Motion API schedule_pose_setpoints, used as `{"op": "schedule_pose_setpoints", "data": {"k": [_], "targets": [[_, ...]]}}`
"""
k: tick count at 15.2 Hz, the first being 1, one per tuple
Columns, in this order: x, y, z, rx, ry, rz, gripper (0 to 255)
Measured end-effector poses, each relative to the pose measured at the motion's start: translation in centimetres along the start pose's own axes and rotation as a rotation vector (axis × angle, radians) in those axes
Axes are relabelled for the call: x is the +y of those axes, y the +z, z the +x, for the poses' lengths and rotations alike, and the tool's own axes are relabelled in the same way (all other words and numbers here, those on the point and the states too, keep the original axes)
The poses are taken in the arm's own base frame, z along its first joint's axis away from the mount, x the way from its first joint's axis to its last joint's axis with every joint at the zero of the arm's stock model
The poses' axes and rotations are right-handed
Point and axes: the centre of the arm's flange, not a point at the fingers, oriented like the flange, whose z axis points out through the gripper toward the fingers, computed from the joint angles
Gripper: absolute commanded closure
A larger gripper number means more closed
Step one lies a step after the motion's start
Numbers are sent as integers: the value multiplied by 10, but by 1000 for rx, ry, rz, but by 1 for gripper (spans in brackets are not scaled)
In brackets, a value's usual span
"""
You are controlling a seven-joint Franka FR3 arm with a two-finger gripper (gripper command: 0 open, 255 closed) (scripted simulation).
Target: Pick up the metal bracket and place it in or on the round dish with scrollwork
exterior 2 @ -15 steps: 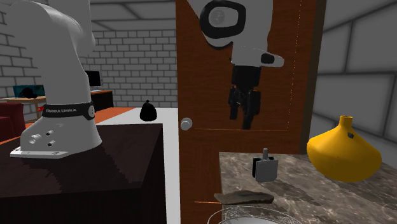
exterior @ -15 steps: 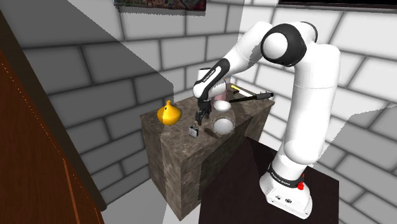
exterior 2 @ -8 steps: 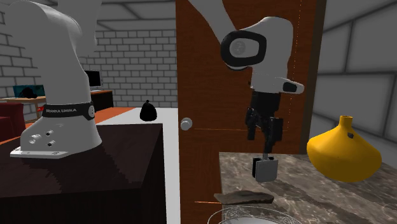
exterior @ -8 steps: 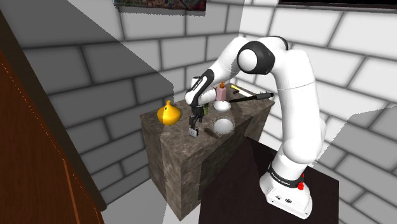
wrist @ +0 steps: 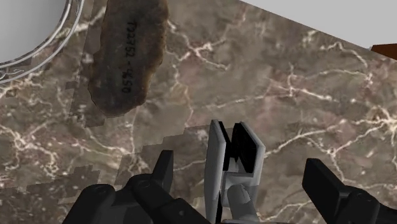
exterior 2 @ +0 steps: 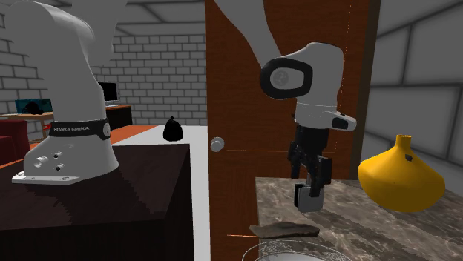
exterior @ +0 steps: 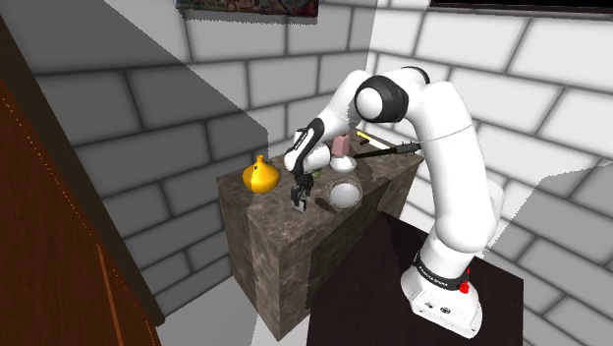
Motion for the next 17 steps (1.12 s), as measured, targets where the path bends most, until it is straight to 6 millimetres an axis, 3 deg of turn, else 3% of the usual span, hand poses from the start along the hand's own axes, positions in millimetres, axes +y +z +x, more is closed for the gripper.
{"op": "schedule_pose_setpoints", "data": {"k": [6,7,17], "targets": [[0,4,0,0,0,0,0],[0,4,0,0,0,0,255],[0,4,1,0,0,0,255]]}}
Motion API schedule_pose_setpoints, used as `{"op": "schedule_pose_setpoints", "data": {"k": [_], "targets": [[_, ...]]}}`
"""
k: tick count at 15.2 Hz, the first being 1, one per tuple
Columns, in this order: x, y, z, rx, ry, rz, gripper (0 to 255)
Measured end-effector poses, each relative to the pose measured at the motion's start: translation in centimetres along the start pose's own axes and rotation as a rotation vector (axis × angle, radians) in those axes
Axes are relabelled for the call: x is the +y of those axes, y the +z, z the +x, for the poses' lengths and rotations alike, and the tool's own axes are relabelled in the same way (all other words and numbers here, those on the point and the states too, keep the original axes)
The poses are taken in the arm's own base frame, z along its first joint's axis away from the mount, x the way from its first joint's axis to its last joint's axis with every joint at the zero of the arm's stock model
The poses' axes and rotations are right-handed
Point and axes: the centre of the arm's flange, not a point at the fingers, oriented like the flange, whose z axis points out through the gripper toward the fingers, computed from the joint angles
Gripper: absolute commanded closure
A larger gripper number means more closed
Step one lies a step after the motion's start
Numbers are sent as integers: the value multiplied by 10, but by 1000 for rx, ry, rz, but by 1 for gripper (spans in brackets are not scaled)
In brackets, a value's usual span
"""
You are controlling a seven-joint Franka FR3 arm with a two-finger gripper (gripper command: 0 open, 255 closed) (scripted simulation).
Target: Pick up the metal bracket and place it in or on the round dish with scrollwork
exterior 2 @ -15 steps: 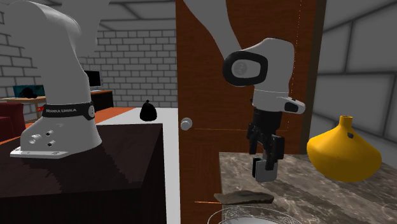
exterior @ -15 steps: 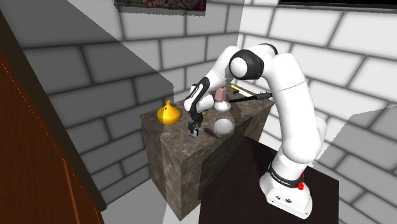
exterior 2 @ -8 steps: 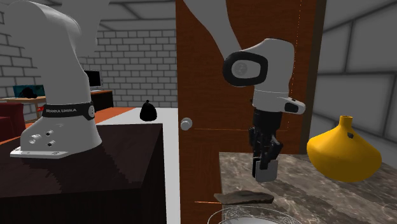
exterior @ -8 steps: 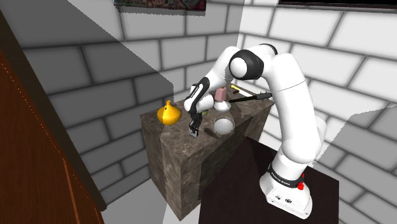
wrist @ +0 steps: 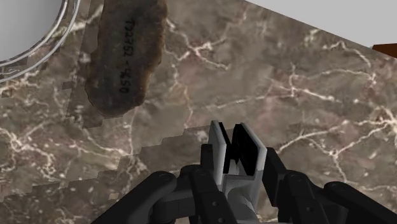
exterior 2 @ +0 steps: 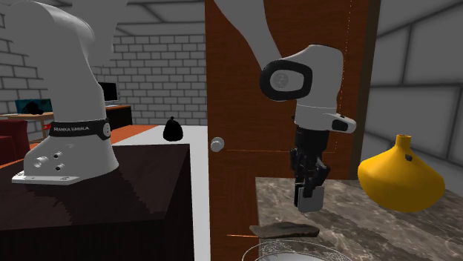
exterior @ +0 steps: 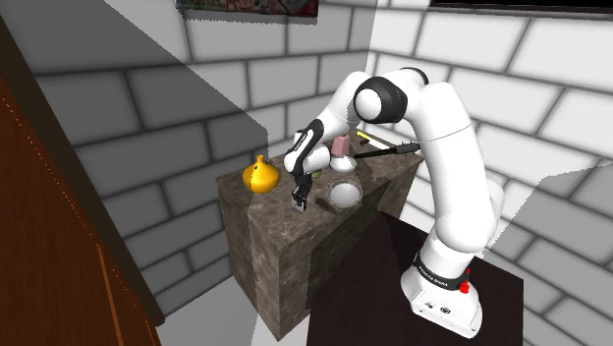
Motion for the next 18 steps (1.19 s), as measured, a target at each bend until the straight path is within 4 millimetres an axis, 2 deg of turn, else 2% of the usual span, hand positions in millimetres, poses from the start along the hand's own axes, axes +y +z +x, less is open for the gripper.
{"op": "schedule_pose_setpoints", "data": {"k": [3,18], "targets": [[-1,-10,0,0,0,0,255],[-5,-89,-4,0,0,0,255]]}}
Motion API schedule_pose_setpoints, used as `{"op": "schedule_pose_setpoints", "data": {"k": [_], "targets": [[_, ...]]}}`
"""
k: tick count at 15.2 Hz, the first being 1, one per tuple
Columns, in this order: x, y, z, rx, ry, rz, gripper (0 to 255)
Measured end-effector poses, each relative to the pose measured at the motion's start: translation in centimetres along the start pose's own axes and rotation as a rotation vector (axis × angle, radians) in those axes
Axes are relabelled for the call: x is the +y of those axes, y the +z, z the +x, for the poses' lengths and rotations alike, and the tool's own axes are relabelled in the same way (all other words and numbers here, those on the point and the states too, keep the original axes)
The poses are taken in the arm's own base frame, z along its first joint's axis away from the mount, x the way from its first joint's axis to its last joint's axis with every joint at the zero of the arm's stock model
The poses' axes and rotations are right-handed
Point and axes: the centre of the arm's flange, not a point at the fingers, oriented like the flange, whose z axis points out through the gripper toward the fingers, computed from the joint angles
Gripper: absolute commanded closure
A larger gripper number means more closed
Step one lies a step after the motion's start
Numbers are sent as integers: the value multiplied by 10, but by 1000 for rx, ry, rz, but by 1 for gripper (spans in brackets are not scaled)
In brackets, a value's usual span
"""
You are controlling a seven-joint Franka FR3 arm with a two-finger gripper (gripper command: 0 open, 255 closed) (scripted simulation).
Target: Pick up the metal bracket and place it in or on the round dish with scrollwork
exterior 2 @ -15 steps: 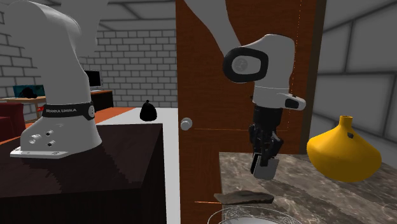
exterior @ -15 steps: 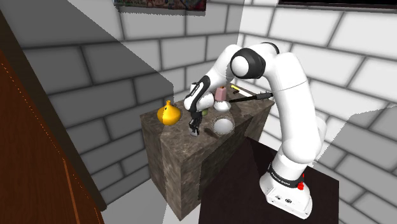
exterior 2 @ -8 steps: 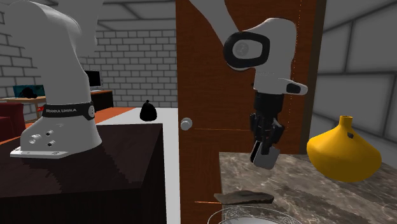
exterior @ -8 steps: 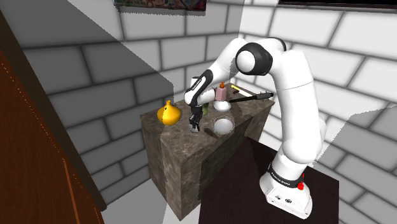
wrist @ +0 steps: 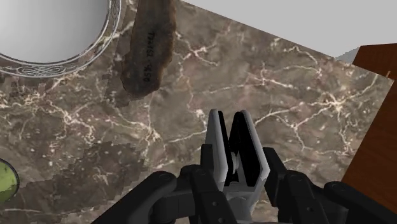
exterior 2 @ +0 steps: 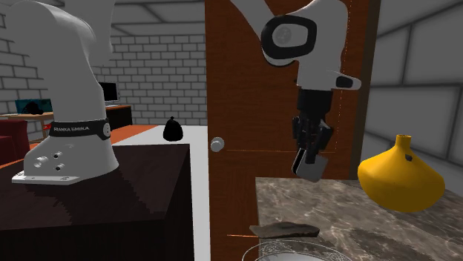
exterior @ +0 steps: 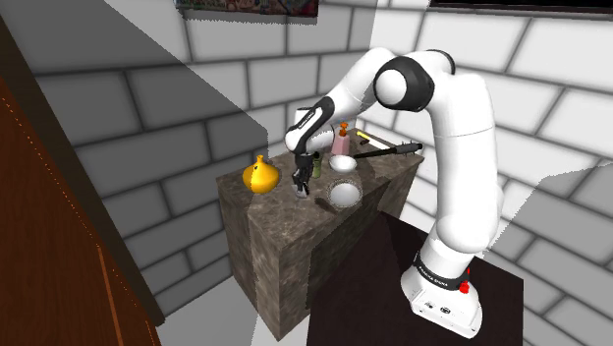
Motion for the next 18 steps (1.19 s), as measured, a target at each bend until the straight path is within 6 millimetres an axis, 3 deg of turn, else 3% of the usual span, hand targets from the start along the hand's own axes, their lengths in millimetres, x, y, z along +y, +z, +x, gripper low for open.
{"op": "schedule_pose_setpoints", "data": {"k": [6,18], "targets": [[3,-28,-4,0,0,0,255],[128,-40,-91,-1,2,0,255]]}}
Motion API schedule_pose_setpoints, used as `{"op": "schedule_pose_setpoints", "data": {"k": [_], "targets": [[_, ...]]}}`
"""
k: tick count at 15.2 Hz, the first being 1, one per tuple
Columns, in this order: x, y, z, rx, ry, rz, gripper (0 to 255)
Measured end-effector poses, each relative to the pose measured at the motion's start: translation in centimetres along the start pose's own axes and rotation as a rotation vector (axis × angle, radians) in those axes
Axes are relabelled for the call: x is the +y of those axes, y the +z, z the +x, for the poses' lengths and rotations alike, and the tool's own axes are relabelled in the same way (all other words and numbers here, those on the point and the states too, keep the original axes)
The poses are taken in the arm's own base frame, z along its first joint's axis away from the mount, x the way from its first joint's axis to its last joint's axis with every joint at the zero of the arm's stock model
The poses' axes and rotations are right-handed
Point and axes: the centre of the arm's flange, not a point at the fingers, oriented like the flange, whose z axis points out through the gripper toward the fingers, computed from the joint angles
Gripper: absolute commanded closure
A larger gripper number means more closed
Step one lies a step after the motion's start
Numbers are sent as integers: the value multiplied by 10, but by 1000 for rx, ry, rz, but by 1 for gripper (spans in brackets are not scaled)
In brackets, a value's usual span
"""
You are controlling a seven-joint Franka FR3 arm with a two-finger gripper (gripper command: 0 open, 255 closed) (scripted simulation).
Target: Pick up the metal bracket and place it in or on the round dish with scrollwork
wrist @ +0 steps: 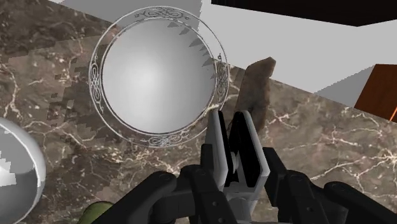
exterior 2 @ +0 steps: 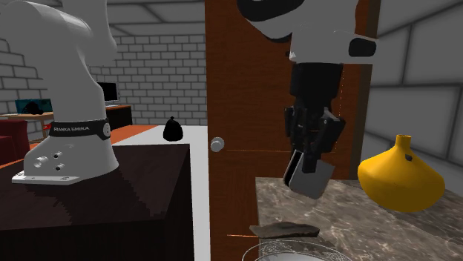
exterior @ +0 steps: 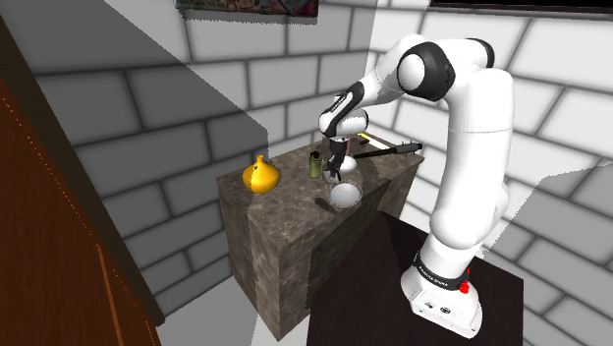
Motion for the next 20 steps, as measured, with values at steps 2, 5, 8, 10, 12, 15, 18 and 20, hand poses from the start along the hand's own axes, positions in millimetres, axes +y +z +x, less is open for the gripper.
{"op": "schedule_pose_setpoints", "data": {"k": [2,5,8,10,12,15,18,20], "targets": [[23,-2,-16,1,0,0,255],[52,-4,-38,0,-1,0,255],[77,-3,-55,0,0,0,255],[82,6,-56,0,-1,0,255],[83,15,-56,0,-2,0,255],[85,30,-54,0,-2,0,255],[85,46,-53,0,-2,0,255],[85,57,-52,0,-2,0,255]]}}
